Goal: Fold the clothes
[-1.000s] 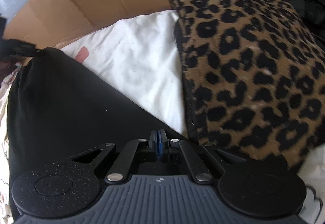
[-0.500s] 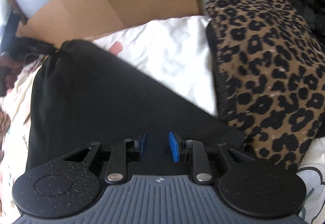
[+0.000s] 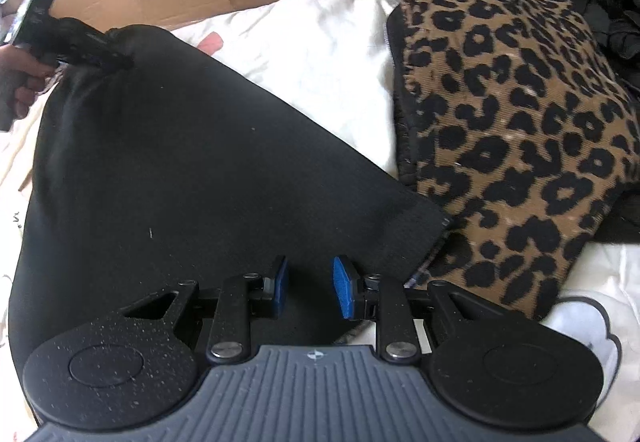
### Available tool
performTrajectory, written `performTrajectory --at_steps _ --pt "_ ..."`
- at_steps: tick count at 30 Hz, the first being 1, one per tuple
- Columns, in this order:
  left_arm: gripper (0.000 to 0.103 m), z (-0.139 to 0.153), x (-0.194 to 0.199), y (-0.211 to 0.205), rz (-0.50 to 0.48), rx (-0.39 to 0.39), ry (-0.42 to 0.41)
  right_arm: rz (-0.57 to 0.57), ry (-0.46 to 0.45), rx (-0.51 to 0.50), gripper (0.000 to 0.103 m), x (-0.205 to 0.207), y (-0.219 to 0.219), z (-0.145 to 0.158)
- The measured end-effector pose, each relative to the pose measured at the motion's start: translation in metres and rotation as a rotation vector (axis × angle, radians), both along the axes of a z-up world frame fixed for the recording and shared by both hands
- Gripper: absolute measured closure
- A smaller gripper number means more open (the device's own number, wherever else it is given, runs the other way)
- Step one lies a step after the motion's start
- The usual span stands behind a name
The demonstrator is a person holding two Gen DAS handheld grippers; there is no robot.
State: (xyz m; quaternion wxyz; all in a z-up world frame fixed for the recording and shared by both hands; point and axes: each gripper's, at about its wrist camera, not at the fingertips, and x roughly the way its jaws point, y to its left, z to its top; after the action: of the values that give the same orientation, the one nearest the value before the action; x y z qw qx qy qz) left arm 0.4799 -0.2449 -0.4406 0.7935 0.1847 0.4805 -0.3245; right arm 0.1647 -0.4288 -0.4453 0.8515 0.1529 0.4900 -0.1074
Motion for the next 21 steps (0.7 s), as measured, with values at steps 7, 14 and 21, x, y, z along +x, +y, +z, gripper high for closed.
performTrajectory --at_steps 7,14,21 --pt "0.077 0.019 -0.011 0.029 -0.045 0.024 -0.031 0.017 -0.005 -0.044 0.072 0.0 0.003 0.016" --pt "0.079 0.028 -0.017 0.061 -0.075 -0.052 -0.048 0.078 -0.064 0.003 0.071 0.016 0.026 0.021" --pt "0.079 0.003 -0.023 0.071 -0.086 -0.004 -0.025 0.127 -0.052 0.017 0.071 0.038 0.05 0.009"
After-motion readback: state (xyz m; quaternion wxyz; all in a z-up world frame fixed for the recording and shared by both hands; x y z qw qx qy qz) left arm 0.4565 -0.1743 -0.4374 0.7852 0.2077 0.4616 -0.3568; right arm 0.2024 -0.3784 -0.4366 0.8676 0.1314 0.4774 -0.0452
